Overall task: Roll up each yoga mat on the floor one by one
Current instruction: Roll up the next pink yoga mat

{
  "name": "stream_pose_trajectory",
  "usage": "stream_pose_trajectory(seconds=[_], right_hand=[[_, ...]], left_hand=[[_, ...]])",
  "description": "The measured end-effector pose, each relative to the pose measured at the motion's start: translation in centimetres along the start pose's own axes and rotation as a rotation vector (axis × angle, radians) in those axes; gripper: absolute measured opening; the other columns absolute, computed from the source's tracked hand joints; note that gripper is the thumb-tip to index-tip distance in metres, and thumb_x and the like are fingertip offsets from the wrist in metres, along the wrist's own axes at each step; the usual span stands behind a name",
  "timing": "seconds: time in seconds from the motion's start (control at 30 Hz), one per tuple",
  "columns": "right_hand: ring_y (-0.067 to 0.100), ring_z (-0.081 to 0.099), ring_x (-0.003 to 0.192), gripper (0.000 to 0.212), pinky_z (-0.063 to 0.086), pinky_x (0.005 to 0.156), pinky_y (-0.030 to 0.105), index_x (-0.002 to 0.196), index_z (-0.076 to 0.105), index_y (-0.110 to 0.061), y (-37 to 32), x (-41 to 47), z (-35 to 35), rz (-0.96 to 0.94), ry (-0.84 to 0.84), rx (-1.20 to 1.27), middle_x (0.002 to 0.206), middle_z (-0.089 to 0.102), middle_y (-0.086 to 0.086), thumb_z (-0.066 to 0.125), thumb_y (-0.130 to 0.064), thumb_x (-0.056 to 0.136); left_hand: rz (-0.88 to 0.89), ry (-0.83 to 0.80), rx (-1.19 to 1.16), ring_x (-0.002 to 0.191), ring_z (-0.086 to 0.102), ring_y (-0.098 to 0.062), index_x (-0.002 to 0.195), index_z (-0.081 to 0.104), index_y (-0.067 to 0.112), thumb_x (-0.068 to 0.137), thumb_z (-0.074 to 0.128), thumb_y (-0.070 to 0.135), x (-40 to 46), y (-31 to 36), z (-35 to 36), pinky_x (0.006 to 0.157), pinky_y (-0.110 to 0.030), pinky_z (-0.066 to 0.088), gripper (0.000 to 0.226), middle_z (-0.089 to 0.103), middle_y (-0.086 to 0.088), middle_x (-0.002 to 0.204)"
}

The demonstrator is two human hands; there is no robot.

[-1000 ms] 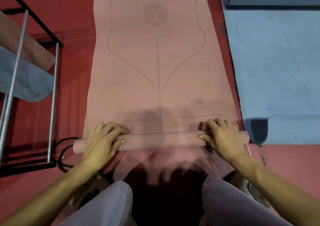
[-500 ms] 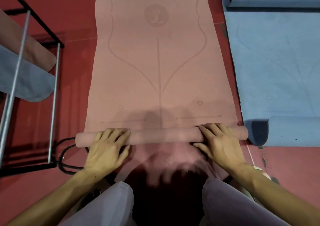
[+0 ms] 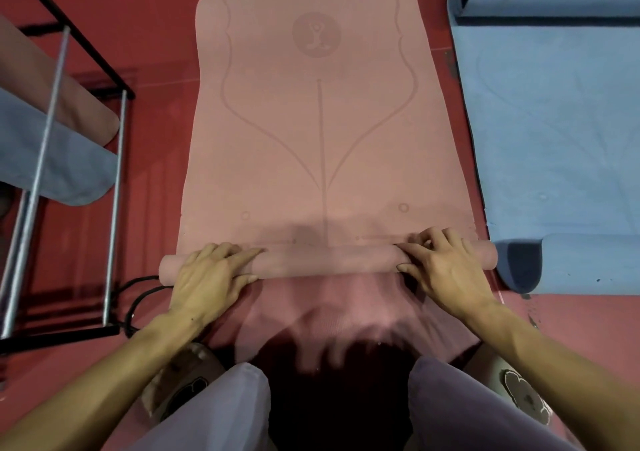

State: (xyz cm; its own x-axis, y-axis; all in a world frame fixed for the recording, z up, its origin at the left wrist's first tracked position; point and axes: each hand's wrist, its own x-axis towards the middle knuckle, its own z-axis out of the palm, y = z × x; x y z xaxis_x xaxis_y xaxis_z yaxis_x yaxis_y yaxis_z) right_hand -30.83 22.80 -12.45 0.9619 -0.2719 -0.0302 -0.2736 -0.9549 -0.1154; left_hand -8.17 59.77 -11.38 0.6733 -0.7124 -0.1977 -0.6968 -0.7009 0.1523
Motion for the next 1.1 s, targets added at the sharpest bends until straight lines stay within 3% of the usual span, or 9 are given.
stream_pose_trajectory(seconds=[0.13, 0.27, 0.47, 0.53, 0.63, 0.77, 0.93, 1.0, 1.1], right_hand=[[0.022, 0.052, 0.093, 0.045, 0.047, 0.075, 0.039, 0.125, 0.068, -0.026, -0.1, 0.6, -0.4, 0.043, 0.022, 0.059, 0.106, 0.064, -0.004, 0.057, -0.06, 0.097], [0.023, 0.055, 0.097, 0.038, 0.051, 0.076, 0.04, 0.116, 0.067, -0.022, -0.4, 0.3, -0.2, 0.064, 0.042, 0.12, 0.106, 0.067, -0.004, 0.065, -0.053, 0.094], [0.029, 0.053, 0.101, 0.029, 0.052, 0.08, 0.045, 0.121, 0.075, -0.015, -1.5, -0.1, 0.0, 0.102, 0.162, 0.085, 0.114, 0.064, 0.005, 0.065, -0.035, 0.102], [0.029, 0.051, 0.098, 0.035, 0.049, 0.081, 0.045, 0.129, 0.071, -0.013, -1.7, -0.3, 0.0, 0.077, 0.161, 0.052, 0.116, 0.058, 0.007, 0.057, -0.037, 0.107], [0.031, 0.051, 0.112, 0.058, 0.048, 0.096, 0.046, 0.143, 0.06, -0.014, -1.5, -0.7, 0.1, 0.043, 0.084, 0.029, 0.13, 0.054, 0.007, 0.053, -0.056, 0.104], [0.029, 0.047, 0.125, 0.085, 0.045, 0.106, 0.048, 0.153, 0.05, -0.02, -1.2, -0.3, -0.5, 0.05, 0.004, 0.061, 0.14, 0.051, 0.003, 0.043, -0.081, 0.094], [0.035, 0.045, 0.125, 0.096, 0.042, 0.107, 0.05, 0.153, 0.05, -0.022, -1.4, 1.0, -0.8, 0.071, -0.056, -0.058, 0.138, 0.05, 0.009, 0.044, -0.089, 0.083], [0.04, 0.045, 0.121, 0.09, 0.041, 0.103, 0.053, 0.149, 0.053, -0.022, -1.2, 1.5, -0.7, 0.072, -0.053, -0.111, 0.138, 0.049, 0.015, 0.054, -0.082, 0.082], [0.037, 0.047, 0.109, 0.078, 0.047, 0.092, 0.051, 0.147, 0.054, -0.019, -1.0, 2.6, -0.7, 0.05, -0.082, -0.148, 0.129, 0.049, 0.016, 0.065, -0.068, 0.087]], left_hand=[[-0.056, -0.083, -0.056, 0.098, 0.066, -0.026, 0.126, 0.059, 0.035, 0.089, 0.07, 0.059, 1.4, -0.3, -1.0, 0.079, -0.043, 0.053, 0.045, 0.072, 0.007, 0.104], [-0.035, -0.057, -0.091, 0.109, 0.058, -0.024, 0.129, 0.066, 0.042, 0.086, 0.073, 0.06, 1.5, -0.5, -1.2, 0.088, -0.047, 0.053, 0.047, 0.068, 0.009, 0.118], [-0.028, 0.088, 0.075, 0.089, 0.053, -0.025, 0.127, 0.074, 0.034, 0.087, 0.076, 0.051, 1.2, 0.0, -1.1, 0.073, -0.046, 0.05, 0.043, 0.057, 0.004, 0.094], [-0.055, 0.15, 0.113, 0.089, 0.057, -0.027, 0.122, 0.074, 0.028, 0.093, 0.069, 0.049, 0.9, 0.5, -1.0, 0.071, -0.045, 0.049, 0.036, 0.063, 0.003, 0.091], [-0.077, 0.195, 0.18, 0.091, 0.06, -0.028, 0.114, 0.074, 0.022, 0.092, 0.057, 0.049, 0.5, 1.4, -0.9, 0.071, -0.043, 0.046, 0.039, 0.07, 0.001, 0.093], [-0.081, 0.178, 0.171, 0.103, 0.062, -0.026, 0.122, 0.075, 0.024, 0.089, 0.053, 0.063, 0.8, 1.6, -1.3, 0.076, -0.043, 0.047, 0.055, 0.072, 0.002, 0.106], [-0.124, 0.087, 0.239, 0.111, 0.058, -0.026, 0.128, 0.071, 0.034, 0.071, 0.045, 0.098, 1.6, 1.5, -1.9, 0.085, -0.047, 0.039, 0.09, 0.065, 0.001, 0.122], [-0.105, 0.066, 0.267, 0.11, 0.054, -0.028, 0.135, 0.066, 0.035, 0.073, 0.048, 0.095, 1.6, 1.2, -1.9, 0.086, -0.047, 0.04, 0.088, 0.058, -0.005, 0.123], [-0.064, 0.083, 0.272, 0.104, 0.054, -0.032, 0.143, 0.062, 0.032, 0.08, 0.072, 0.071, 1.6, 0.6, -1.6, 0.086, -0.05, 0.044, 0.075, 0.056, -0.009, 0.116]])
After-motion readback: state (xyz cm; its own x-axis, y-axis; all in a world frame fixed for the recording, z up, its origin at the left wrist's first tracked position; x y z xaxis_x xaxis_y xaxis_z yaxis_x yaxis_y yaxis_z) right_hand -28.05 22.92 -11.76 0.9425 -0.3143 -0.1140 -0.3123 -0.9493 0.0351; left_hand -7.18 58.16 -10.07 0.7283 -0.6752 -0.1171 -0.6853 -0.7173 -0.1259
